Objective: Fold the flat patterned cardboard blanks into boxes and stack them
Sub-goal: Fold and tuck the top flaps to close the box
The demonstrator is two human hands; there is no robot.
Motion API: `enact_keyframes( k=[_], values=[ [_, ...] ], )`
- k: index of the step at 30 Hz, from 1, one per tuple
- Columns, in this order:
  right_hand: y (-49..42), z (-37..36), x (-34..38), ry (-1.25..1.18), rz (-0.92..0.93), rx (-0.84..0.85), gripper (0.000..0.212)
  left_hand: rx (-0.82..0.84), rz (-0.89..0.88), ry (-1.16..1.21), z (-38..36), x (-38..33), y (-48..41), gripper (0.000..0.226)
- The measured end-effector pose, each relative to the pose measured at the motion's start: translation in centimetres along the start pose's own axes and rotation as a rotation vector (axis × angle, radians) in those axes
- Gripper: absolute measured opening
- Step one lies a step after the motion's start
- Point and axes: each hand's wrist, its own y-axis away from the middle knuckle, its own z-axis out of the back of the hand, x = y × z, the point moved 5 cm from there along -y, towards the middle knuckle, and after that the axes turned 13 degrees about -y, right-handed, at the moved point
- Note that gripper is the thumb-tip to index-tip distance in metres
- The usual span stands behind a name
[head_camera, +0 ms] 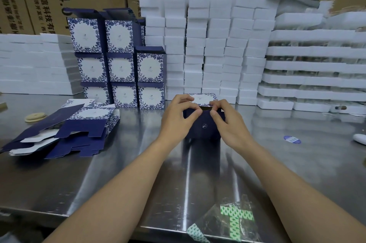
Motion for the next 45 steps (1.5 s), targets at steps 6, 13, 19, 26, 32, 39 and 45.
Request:
enact_keyframes(
  k=[6, 13, 19, 26, 32, 39, 45],
  values=[
    [-0.1, 0.0, -0.2, 0.000, 0.002, -0.010, 0.017, 0.025, -0.008, 0.002, 0.1, 0.2, 0.0, 0.008],
    [-0.3, 0.3, -0.7, 0.039, -0.014, -0.007, 0.016, 0.034, 0.013, 0.047, 0.3, 0.6, -0.1, 0.006],
    [-0.4, 0.5, -1.3, 0.034, 0.017, -0.028, 0.015, -0.004, -0.001, 0.035, 0.8, 1.0, -0.2, 0.008],
    [-0.5, 0.7, -1.2, 0.061, 0.059, -0.053, 0.020, -0.007, 0.045, 0.120, 1.5, 1.5, -0.2, 0.007],
    [-0.3, 1.5, -1.2, 0.031, 0.044, -0.071, 0.017, 0.019, 0.062, 0.118, 1.6, 1.6, -0.3, 0.008],
    [-0.1, 1.8, -1.4, 0.030, 0.027, -0.073, 0.021, 0.057, 0.085, 0.102, 1.4, 2.1, -0.1, 0.014],
    [-0.1, 2.0, -1.8, 0.122, 0.015, -0.044, 0.037, 0.073, 0.121, 0.093, 1.2, 2.3, -0.1, 0.037]
  ],
)
